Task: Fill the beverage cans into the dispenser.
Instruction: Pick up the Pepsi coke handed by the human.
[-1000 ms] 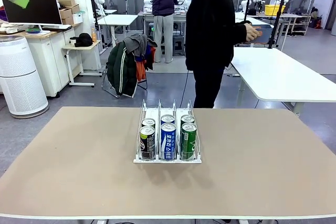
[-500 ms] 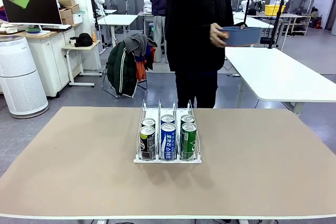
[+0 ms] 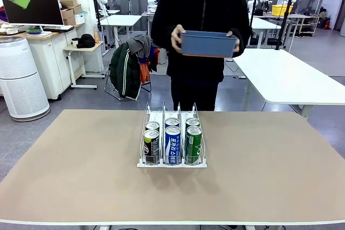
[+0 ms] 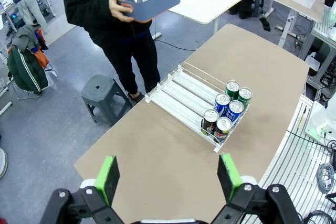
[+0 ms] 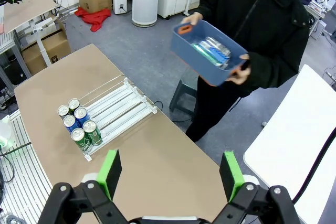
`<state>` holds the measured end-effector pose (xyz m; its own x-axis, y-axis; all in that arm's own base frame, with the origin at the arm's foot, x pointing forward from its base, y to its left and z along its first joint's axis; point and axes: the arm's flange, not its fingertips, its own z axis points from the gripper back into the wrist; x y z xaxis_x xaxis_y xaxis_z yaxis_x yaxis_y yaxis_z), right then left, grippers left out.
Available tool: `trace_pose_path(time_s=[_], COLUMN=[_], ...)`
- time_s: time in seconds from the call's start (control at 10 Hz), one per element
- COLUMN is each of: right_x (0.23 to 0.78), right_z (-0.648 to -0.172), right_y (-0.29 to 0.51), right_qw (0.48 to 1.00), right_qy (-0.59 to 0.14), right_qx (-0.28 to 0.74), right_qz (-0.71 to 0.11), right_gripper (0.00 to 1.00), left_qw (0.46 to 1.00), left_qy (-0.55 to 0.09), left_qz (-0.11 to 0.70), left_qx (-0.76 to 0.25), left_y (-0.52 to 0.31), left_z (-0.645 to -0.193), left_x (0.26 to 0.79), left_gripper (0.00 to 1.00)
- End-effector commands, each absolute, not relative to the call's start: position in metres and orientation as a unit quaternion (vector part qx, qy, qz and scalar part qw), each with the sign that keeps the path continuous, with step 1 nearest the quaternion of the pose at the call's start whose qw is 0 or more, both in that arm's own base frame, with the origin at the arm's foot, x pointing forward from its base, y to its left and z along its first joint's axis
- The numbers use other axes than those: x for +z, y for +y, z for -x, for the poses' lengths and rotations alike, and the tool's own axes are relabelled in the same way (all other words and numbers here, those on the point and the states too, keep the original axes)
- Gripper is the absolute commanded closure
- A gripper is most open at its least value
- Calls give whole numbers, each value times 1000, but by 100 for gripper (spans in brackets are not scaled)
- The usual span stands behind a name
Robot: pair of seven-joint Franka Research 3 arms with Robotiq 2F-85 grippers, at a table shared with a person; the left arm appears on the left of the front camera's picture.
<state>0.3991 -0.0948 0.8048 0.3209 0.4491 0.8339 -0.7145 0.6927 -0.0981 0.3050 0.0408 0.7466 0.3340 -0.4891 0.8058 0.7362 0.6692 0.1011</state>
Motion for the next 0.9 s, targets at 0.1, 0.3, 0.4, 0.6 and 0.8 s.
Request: trace_pose_path(time_s=[0.1, 0.3, 0.4, 0.6, 0.8], right_x=[805, 805, 805, 805, 805], right_z=[-398, -398, -398, -398, -398], right_y=[-94, -94, -94, -94, -94], right_qw=[799, 799, 799, 799, 799], right_qy=[-456, -456, -456, -456, -456], right_qx=[364, 364, 364, 364, 364], right_qz=[-147, -147, -147, -147, -147], right_gripper=[0, 0, 0, 0, 0], left_qw=[805, 805, 805, 805, 805], left_qy=[-434, -434, -434, -434, -434], left_qz=[143, 143, 143, 143, 143], left_qx=[-380, -380, -380, -380, -380], left_y=[42, 42, 42, 42, 42], left_z=[-305, -305, -305, -305, -305], left_x=[746, 746, 746, 746, 746], left_gripper=[0, 0, 0, 0, 0])
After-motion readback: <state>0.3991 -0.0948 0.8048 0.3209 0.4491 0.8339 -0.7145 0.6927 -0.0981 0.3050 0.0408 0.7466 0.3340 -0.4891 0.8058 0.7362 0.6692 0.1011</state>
